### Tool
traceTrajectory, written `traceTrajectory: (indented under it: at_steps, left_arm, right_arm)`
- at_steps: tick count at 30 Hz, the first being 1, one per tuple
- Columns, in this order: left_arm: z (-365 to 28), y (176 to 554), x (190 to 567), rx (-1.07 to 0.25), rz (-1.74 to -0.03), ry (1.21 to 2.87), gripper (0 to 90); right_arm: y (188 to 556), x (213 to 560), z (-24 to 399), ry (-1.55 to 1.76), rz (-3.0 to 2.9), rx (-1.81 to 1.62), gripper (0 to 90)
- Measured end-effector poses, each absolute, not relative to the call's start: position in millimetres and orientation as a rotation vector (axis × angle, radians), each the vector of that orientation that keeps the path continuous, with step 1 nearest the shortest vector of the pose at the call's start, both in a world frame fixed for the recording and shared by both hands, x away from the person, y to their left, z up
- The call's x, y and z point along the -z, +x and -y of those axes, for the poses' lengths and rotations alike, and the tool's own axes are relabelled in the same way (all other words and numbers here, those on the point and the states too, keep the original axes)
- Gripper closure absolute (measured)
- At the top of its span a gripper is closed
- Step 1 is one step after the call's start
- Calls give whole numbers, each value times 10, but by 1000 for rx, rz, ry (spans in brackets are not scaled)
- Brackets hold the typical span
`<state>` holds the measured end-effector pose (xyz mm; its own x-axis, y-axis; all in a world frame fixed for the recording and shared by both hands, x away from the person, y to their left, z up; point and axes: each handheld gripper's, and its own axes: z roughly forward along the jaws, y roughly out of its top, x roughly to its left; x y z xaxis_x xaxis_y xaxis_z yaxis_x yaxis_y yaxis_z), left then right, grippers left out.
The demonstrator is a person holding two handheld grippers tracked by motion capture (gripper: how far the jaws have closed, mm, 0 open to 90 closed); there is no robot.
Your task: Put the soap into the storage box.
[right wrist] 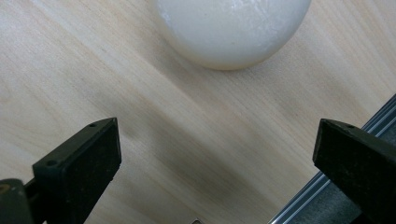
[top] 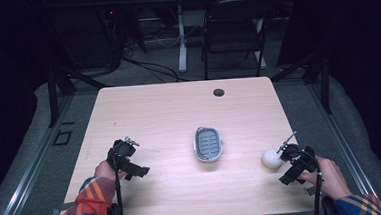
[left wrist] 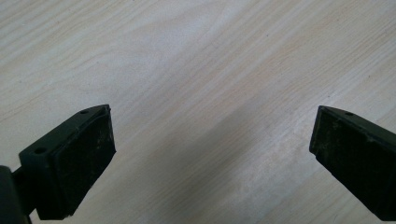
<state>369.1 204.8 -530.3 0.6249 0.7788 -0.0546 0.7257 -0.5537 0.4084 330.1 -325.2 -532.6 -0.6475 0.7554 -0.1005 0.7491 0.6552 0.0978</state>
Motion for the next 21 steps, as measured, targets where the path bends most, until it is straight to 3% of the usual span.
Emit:
traceTrajectory:
  at_steps: [21]
  left_arm:
    - [-2045, 3687, 5300, -187, -1193, 2456, 1]
  right_arm:
    - [3287, 5238, 3122, 1130, -2720, -232, 0]
